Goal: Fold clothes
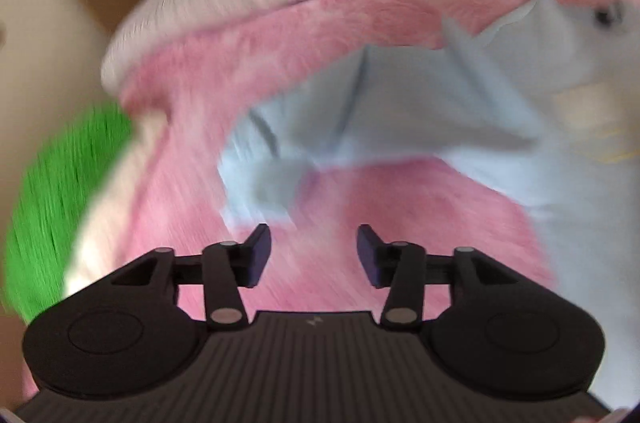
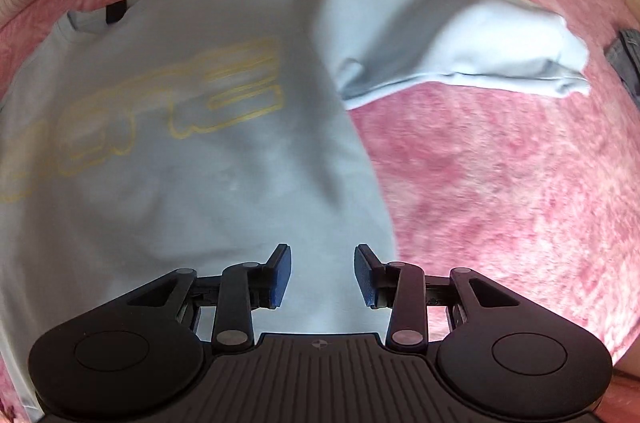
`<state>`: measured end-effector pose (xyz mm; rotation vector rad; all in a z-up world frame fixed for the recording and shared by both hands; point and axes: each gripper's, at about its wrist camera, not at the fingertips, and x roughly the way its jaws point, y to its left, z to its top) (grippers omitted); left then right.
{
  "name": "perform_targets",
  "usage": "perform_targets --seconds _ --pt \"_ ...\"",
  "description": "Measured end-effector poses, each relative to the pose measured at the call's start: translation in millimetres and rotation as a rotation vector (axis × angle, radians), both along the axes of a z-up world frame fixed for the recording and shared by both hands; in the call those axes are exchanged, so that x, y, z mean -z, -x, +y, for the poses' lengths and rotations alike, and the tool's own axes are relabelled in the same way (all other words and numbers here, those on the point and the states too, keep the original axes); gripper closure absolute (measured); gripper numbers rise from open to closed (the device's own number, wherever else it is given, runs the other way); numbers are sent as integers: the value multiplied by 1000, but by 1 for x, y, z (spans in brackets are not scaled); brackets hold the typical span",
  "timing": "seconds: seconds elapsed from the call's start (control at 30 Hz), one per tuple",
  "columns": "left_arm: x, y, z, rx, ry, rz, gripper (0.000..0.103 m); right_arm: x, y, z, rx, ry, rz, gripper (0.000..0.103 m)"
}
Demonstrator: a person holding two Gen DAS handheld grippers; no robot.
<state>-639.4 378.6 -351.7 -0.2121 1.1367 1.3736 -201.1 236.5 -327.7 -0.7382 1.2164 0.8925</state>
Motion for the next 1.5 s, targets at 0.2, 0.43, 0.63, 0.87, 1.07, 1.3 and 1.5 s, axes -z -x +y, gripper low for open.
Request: perform_targets --seconds 0.2,0.43,0.63,0.87,1.07,1.3,1.5 --pt "41 12 45 210 97 282 94 12 15 11 16 53 27 64" --pt "-89 111 70 -147 143 -146 95 16 15 23 28 54 34 64" --pt "-103 208 103 -481 306 -397 95 19 15 33 39 56 40 64" --pt "-20 239 100 -629 460 -253 96 25 31 41 -29 61 46 64" --pt "-48 247 113 -605 436 -253 96 26 25 29 -5 85 10 64" --pt "-40 222 109 -530 263 -47 85 26 44 24 -23 62 52 64" --pt "-59 226 60 -684 177 -428 74 19 49 8 -37 47 22 64"
